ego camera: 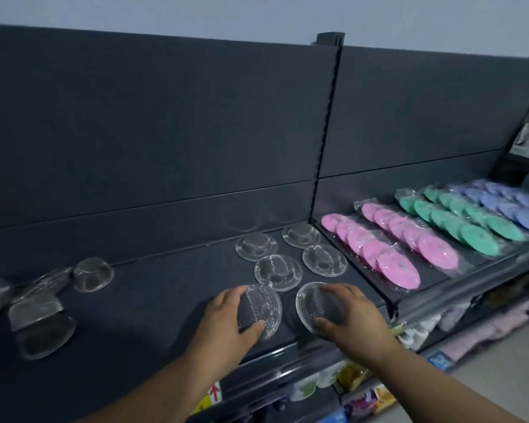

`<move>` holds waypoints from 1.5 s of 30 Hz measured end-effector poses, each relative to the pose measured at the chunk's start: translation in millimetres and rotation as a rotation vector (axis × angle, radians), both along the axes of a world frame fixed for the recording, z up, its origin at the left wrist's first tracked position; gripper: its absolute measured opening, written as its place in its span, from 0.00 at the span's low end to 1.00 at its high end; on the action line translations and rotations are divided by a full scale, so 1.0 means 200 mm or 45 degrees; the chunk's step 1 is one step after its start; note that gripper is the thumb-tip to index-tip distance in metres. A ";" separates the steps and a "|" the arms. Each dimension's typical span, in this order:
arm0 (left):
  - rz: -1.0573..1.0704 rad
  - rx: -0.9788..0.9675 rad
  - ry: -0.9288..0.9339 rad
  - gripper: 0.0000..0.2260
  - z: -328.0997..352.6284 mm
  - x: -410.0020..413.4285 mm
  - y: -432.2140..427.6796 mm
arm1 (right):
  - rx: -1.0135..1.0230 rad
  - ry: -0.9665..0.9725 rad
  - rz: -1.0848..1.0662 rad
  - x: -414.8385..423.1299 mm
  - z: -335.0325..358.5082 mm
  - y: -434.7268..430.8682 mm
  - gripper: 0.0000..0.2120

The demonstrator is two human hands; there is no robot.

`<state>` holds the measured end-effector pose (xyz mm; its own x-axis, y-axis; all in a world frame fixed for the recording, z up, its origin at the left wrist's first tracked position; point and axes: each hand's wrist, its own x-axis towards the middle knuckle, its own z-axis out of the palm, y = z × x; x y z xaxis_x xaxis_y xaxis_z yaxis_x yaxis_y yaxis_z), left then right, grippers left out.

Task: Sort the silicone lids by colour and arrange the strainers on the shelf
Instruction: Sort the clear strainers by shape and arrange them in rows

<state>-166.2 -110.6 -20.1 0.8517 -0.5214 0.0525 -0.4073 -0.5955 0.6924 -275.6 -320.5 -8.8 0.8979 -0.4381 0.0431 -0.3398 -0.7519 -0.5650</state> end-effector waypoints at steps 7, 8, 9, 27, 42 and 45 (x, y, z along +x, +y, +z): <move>-0.173 0.051 -0.058 0.31 -0.05 0.08 -0.30 | -0.026 0.054 -0.033 0.11 -0.01 -0.25 0.29; -0.187 0.055 -0.070 0.31 -0.06 0.09 -0.34 | -0.036 0.052 -0.032 0.13 -0.02 -0.28 0.29; -0.195 0.058 -0.085 0.31 -0.06 0.10 -0.37 | -0.041 0.043 -0.021 0.15 -0.02 -0.31 0.29; 0.311 0.168 -0.116 0.32 -0.14 -0.11 -0.72 | -0.088 0.062 0.625 0.27 -0.14 -0.76 0.31; 0.415 0.355 -0.060 0.31 -0.12 -0.11 -0.76 | -0.176 0.050 0.708 0.27 -0.18 -0.80 0.29; 0.382 0.360 -0.073 0.32 -0.12 -0.09 -0.76 | -0.205 0.058 0.672 0.27 -0.17 -0.79 0.29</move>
<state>-184.5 -262.2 -44.3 0.9679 -0.2512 -0.0053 -0.2200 -0.8572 0.4656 -222.1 -477.8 -43.4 0.9963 0.0807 0.0286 0.0852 -0.9025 -0.4222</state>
